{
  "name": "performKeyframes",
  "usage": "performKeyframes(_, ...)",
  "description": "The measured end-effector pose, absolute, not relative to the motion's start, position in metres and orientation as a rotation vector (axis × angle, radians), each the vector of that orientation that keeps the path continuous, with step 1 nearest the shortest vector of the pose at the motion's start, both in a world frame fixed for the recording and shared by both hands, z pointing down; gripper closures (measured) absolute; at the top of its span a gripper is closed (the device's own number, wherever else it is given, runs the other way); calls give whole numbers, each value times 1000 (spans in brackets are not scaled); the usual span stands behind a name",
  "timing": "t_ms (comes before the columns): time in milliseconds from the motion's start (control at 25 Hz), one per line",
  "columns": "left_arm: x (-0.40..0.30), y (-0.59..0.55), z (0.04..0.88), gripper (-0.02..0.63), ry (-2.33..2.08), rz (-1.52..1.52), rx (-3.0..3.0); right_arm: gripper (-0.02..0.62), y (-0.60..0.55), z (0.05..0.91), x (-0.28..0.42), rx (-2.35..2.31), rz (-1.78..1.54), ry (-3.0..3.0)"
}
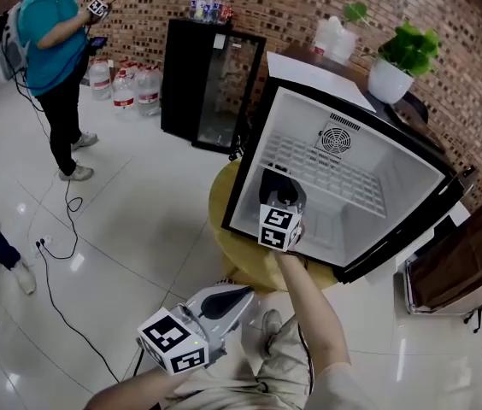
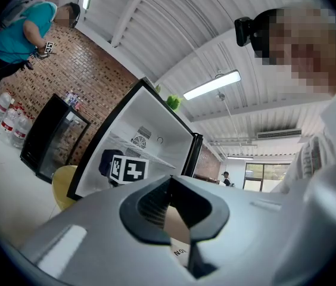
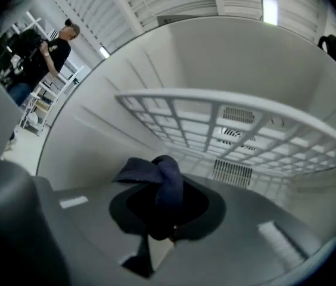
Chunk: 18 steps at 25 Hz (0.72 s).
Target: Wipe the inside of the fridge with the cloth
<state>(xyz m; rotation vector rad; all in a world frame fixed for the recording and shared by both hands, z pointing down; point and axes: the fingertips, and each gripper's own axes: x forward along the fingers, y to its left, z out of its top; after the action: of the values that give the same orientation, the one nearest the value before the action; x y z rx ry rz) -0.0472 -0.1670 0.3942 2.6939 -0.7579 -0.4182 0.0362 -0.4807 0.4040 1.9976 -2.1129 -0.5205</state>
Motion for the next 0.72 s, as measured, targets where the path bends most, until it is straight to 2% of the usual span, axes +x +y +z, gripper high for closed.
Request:
performKeyframes(240,-52,-169,394,604,-768,-428,2690,557,-535,416,30,1987,-459,-2076)
performKeyframes(400,-58,-174,395,604,-778,-436,2681,557,-555,423,14,1850,-391,-2259)
performKeyframes(720,-58,-174,400,604,-770,-423,2670,561,-472,408,-17,1660,-453,-2483)
